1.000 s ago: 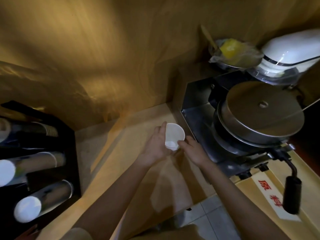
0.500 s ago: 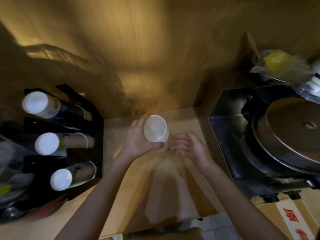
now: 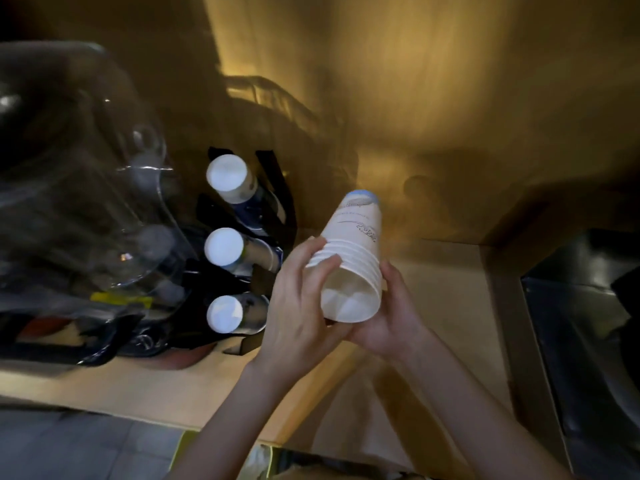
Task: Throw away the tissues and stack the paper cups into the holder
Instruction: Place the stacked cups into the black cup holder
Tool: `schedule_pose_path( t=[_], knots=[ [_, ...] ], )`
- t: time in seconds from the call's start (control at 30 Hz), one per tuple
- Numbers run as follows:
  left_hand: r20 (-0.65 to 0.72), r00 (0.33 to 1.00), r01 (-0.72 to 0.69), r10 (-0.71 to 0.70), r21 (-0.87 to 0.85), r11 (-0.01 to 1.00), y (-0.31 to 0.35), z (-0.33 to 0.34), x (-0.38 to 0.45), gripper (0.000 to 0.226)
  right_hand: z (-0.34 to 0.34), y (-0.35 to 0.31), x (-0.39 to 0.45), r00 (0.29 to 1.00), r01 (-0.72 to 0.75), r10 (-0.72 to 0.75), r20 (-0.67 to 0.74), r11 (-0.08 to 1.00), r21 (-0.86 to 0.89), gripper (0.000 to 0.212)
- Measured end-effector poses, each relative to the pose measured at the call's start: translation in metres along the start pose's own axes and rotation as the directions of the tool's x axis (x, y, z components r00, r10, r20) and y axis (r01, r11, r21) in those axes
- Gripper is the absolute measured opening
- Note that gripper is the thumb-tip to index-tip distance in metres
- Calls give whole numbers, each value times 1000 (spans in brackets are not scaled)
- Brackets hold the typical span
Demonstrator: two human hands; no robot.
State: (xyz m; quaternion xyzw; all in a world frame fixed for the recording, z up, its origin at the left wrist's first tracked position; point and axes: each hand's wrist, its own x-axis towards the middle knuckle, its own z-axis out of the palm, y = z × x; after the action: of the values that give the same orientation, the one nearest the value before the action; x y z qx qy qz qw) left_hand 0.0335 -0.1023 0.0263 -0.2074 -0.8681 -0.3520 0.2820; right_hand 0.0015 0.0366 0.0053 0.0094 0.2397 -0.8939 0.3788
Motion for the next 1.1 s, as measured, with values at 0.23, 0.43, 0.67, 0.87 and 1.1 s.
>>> schedule_pose_path(
  t=[0.23, 0.43, 0.67, 0.87, 1.1],
  knots=[
    [-17, 984, 172, -175, -106, 979, -18, -52, -26, 68, 19, 13, 23, 979, 94, -180, -91, 807, -583, 78],
    [-21, 946, 325, -325, 18, 946, -27, -108, -30, 83, 52, 46, 48, 967, 148, -255, -4, 571, -808, 85],
    [-15, 960, 277, -278, 147, 949, -17, -157, -30, 80, 54, 94, 71, 943, 213, -308, 125, 271, -939, 78],
    [107, 900, 383, -423, 271, 883, -32, -164, -43, 85, 37, 117, 91, 941, 137, -310, 138, -24, -990, 90],
    [162, 844, 471, -512, 236, 850, -67, -146, -62, 71, 17, 123, 98, 971, -96, -186, -148, 261, -960, 74]
  ],
)
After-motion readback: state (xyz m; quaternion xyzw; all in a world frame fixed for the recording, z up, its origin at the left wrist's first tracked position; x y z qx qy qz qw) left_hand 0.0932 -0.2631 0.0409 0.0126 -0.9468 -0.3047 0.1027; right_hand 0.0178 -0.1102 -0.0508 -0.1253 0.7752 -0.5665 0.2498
